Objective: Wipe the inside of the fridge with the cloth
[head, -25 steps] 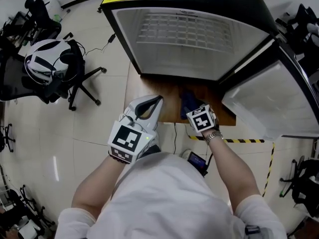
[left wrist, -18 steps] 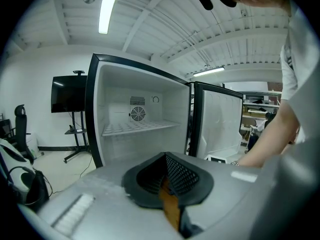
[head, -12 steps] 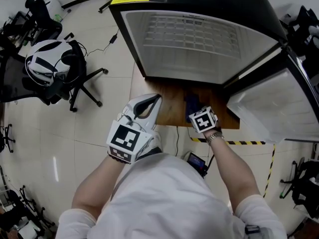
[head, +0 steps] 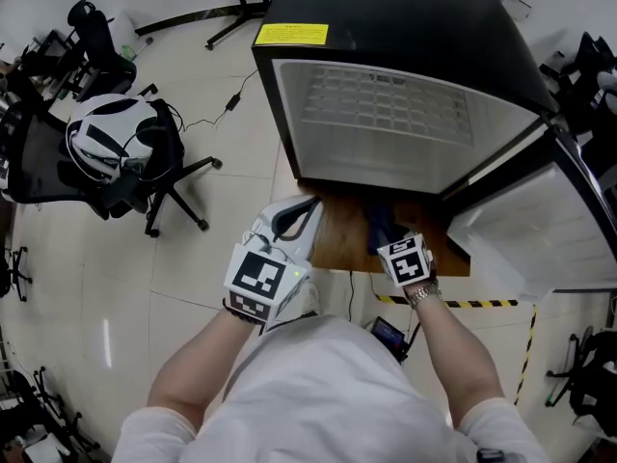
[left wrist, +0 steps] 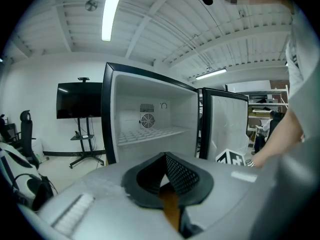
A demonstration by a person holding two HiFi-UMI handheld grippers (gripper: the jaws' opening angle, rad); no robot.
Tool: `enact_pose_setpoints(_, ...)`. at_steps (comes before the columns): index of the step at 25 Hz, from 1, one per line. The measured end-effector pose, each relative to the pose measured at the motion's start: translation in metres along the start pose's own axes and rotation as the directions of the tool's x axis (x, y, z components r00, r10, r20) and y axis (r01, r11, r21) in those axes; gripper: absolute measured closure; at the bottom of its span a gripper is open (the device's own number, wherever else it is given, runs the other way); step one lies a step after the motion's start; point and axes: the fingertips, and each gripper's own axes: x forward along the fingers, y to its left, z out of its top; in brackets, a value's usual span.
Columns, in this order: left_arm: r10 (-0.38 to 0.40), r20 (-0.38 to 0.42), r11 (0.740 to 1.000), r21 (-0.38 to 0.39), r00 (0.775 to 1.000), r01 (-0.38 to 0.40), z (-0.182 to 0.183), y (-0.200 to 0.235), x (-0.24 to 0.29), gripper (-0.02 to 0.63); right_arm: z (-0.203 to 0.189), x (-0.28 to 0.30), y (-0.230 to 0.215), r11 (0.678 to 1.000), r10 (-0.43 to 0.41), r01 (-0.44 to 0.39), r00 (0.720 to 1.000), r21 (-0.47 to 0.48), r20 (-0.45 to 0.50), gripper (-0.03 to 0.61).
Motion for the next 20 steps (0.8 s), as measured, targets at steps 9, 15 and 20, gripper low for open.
enact_pose_setpoints(9, 0.117, 0.068, 0.993, 0.012, 0.991, -0.118, 0.031, 0.05, -0.006, 0.606, 0.076, -0.039, 0.018, 1.0, 0.005, -0.001, 0.981, -0.022, 0.192, 0.508)
enact_pose_setpoints(15, 0.172, 0.096, 0.984, 0.016, 0.98, -0.175, 0.043, 0.084, -0.004, 0.543, 0.142, -0.081, 0.029, 0.998, 0.004, 0.022, 0.922, -0.061, 0.388, 0.508)
enact_pose_setpoints(20, 0.176, 0.096, 0.983, 0.029, 0.98, -0.18, 0.054, 0.099, 0.002, 0.515, 0.206, -0.124, 0.045, 0.993, 0.026, 0.045, 0.824, -0.111, 0.566, 0.508)
